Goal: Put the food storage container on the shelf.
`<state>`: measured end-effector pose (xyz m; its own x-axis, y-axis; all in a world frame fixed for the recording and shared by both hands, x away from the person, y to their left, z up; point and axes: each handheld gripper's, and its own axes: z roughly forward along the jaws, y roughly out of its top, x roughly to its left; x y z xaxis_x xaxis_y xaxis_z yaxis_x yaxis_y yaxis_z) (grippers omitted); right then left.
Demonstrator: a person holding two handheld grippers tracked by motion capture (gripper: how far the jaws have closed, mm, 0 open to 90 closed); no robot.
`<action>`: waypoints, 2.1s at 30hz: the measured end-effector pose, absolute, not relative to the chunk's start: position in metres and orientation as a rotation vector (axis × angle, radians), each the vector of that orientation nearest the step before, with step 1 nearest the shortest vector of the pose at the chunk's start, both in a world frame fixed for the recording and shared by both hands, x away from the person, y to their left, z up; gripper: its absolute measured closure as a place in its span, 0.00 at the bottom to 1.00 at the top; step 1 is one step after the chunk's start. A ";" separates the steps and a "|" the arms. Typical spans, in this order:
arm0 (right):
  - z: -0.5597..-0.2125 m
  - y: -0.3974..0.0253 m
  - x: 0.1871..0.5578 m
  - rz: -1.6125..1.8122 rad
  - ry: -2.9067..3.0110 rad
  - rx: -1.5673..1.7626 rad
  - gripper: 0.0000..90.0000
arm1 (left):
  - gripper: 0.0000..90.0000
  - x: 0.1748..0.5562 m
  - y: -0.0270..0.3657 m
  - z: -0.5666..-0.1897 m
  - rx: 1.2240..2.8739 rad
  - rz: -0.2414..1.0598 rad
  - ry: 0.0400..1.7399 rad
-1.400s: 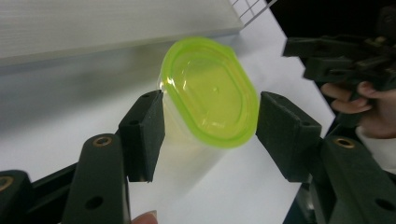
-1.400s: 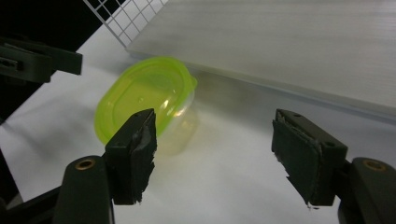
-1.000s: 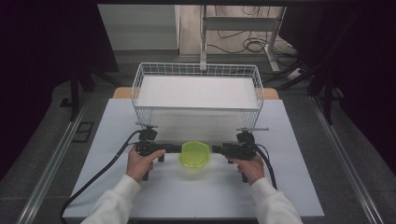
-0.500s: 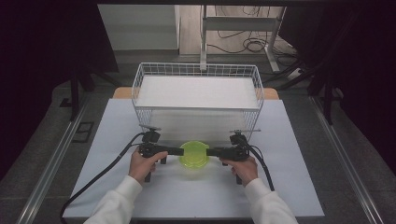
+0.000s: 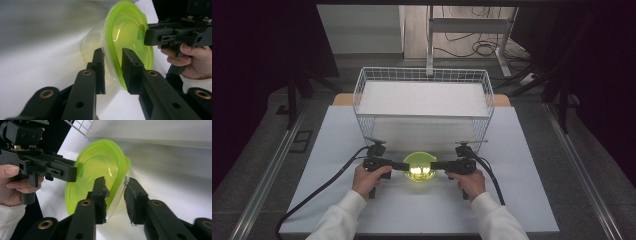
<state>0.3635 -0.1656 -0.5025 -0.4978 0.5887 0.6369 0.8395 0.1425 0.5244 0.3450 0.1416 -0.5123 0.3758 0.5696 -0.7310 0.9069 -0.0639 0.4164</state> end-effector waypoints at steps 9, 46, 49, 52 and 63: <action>-0.498 -0.171 0.359 -1.330 -2.116 -1.401 0.87 | 0.87 0.338 0.141 -0.511 1.703 -0.487 1.297; -0.415 -0.172 0.328 -1.624 -2.230 -1.208 0.89 | 0.90 0.303 0.149 -0.421 1.678 -0.274 1.097; -0.407 -0.172 0.328 -1.645 -2.239 -1.195 0.89 | 0.90 0.303 0.149 -0.413 1.672 -0.266 1.088; -0.399 -0.172 0.328 -1.658 -2.249 -1.186 0.89 | 0.90 0.303 0.150 -0.407 1.664 -0.261 1.085; -0.375 -0.169 0.332 -1.704 -2.256 -1.169 0.89 | 0.90 0.307 0.152 -0.384 1.656 -0.230 1.071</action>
